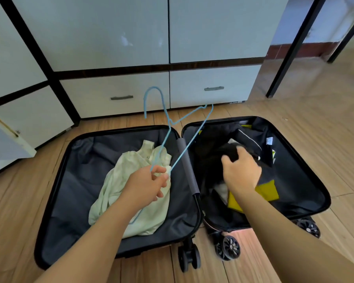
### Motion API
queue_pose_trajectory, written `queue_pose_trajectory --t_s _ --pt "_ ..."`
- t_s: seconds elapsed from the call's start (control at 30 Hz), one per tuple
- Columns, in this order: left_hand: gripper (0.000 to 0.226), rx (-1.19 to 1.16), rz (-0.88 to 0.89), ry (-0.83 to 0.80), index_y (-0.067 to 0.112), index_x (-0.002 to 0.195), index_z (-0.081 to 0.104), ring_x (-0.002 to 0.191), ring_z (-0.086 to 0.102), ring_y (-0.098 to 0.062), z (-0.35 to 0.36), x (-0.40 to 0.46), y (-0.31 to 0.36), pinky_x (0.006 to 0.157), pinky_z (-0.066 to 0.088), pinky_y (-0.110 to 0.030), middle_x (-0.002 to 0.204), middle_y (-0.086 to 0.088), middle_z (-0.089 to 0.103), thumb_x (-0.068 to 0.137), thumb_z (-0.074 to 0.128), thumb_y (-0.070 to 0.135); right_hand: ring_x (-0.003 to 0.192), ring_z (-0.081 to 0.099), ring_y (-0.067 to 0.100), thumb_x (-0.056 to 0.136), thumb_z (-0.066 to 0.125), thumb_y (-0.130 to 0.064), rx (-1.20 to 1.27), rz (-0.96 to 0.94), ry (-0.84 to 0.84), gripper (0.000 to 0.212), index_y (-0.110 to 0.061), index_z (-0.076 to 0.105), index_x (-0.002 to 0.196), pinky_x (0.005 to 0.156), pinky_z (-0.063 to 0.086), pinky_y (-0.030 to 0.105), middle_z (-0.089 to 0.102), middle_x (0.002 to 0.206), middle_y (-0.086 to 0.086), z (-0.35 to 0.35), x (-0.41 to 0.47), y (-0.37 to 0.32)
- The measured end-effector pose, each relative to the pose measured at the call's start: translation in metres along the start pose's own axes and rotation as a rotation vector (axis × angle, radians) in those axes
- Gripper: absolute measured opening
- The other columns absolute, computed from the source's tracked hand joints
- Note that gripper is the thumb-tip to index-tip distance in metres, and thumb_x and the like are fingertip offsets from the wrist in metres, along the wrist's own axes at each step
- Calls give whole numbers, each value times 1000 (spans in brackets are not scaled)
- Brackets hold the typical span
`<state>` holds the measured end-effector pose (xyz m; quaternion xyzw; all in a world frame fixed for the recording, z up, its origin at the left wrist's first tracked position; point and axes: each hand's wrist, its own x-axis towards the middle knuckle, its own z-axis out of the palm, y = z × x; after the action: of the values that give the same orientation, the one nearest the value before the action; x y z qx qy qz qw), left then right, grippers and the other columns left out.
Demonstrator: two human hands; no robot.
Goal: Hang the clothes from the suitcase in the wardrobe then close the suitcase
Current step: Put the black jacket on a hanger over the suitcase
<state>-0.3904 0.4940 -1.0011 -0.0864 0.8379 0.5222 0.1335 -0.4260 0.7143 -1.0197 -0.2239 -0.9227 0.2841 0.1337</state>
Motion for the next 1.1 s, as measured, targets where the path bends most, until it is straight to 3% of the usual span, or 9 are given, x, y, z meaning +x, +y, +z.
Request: queue_pose_trajectory --t_s 0.13,0.3,0.43,0.57,0.7,0.8,0.9,1.0,1.1 --pt "21 -138 28 43 24 108 63 62 62 -12 -14 -4 14 57 49 -24 89 -2 70 93 56 37 88 53 27 77 57 -32 88 -441 263 30 -21 64 104 74 28 36 62 86 1 -13 -27 -52" --pt "26 -211 -36 52 24 93 69 59 56 -13 -33 -15 20 53 44 -25 65 7 63 80 68 47 94 46 21 77 57 -33 22 -879 -252 35 -30 63 111 77 27 33 55 91 -3 12 -107 -66" --pt "6 247 -106 162 20 86 65 70 62 -25 -45 -20 -19 60 49 -34 69 -4 64 80 65 18 106 54 15 88 58 -33 113 -600 -859 30 -26 67 116 90 38 28 63 109 0 13 -108 -73" --pt "26 -43 -72 182 33 91 66 90 66 -21 -56 -24 -29 82 55 -43 88 1 71 85 57 9 114 54 29 86 59 -39 -255 -463 -615 52 -24 46 135 93 45 35 53 123 8 9 -82 -64" --pt "35 -438 37 131 24 98 64 89 65 -16 -71 -32 -6 84 51 -37 87 3 71 89 51 -7 63 65 14 78 64 -58 -474 -279 -949 52 -11 59 101 61 48 26 67 67 3 -8 -72 -63" --pt "33 -718 91 -3 14 101 62 87 67 -15 -90 -38 14 78 55 -28 91 -2 70 90 46 -11 60 59 13 67 75 -55 246 11 -1043 56 -9 64 97 51 42 20 72 83 8 -17 -65 -77" --pt "29 -693 90 -208 5 107 63 96 66 -21 -108 -45 21 83 56 -29 100 -10 70 82 56 -8 103 62 20 58 75 -44 1083 305 -1040 75 -25 53 127 79 50 35 65 118 0 -22 -60 -93" --pt "34 -364 98 -316 5 102 68 96 69 -21 -117 -52 24 84 55 -28 99 -11 72 68 73 4 109 63 27 72 69 -39 1334 340 -1055 60 -20 56 128 79 54 43 65 122 7 -31 -64 -117" --pt "27 -153 93 -242 11 97 71 93 70 -17 -125 -53 28 86 51 -27 95 -7 74 71 79 11 94 68 26 86 62 -9 1310 376 -716 33 -11 60 119 73 57 38 70 109 12 -34 -64 -136"
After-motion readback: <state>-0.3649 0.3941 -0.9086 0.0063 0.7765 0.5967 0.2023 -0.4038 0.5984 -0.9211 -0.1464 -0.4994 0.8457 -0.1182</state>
